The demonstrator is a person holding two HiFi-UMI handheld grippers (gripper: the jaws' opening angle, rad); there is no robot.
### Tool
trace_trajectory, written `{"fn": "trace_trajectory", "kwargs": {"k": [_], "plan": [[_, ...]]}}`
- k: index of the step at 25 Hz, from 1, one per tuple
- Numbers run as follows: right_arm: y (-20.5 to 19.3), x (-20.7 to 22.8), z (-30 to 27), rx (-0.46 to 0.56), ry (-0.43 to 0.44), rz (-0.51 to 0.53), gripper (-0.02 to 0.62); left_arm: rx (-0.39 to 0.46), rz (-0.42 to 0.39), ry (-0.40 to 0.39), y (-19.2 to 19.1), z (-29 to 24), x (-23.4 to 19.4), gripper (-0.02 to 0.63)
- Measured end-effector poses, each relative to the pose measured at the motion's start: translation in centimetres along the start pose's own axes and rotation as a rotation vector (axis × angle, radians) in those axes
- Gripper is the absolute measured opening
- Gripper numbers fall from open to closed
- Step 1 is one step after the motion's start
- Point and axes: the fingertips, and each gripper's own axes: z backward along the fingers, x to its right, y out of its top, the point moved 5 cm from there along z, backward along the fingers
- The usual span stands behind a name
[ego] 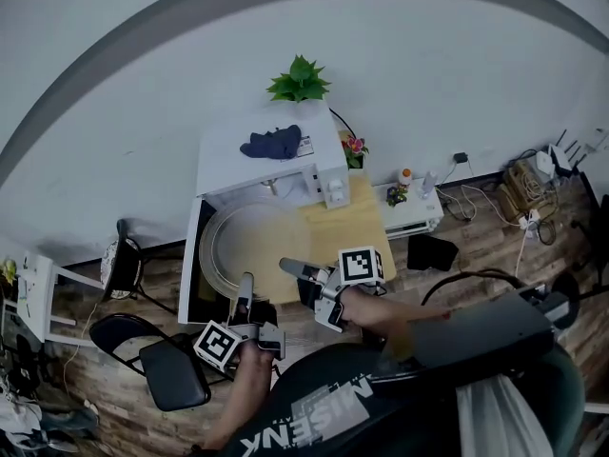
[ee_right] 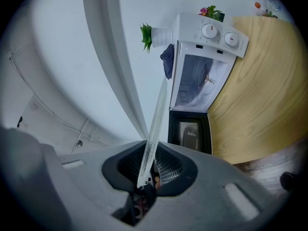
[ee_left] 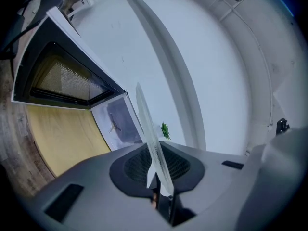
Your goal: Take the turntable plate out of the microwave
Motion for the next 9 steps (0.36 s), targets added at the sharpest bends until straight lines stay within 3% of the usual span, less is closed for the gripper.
{"fn": "trace_trajectory", "kwargs": {"k": [9], "plan": [[0.02,-0.24,0.33,0.002,0.035,0.031,0.054,-0.014,-0.009,-0.004,-0.19,0.00,0.86,0.048]]}}
